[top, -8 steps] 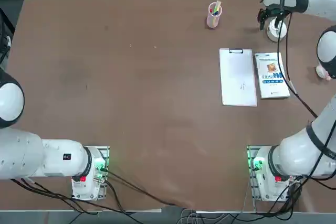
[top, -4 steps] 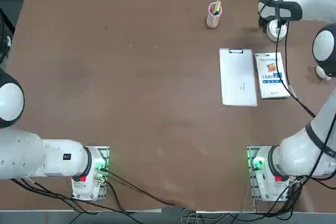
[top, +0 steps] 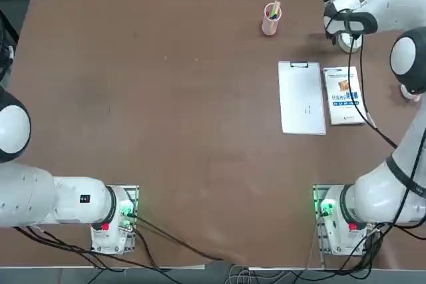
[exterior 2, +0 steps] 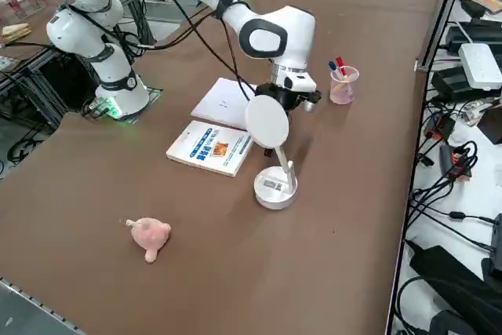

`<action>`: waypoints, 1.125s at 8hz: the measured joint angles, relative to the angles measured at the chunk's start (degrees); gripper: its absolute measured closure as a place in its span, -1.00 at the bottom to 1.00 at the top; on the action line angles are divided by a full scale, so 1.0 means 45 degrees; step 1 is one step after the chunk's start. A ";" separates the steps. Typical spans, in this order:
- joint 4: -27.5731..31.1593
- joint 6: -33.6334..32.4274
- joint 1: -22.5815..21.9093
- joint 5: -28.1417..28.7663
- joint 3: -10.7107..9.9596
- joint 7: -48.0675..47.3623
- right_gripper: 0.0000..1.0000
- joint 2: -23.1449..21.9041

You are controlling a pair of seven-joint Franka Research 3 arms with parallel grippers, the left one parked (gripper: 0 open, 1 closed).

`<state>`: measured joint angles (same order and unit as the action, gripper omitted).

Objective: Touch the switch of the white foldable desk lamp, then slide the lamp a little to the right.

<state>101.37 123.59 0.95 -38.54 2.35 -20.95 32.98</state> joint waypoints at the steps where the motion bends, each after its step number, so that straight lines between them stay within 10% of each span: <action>1: -0.0002 0.0089 -0.0068 -0.0289 0.0001 -0.0114 -1.00 0.0055; 9: -0.0032 0.1091 0.0024 -0.1255 -0.0048 -0.0237 -1.00 0.0691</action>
<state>101.23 128.49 1.06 -44.18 2.13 -22.02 36.09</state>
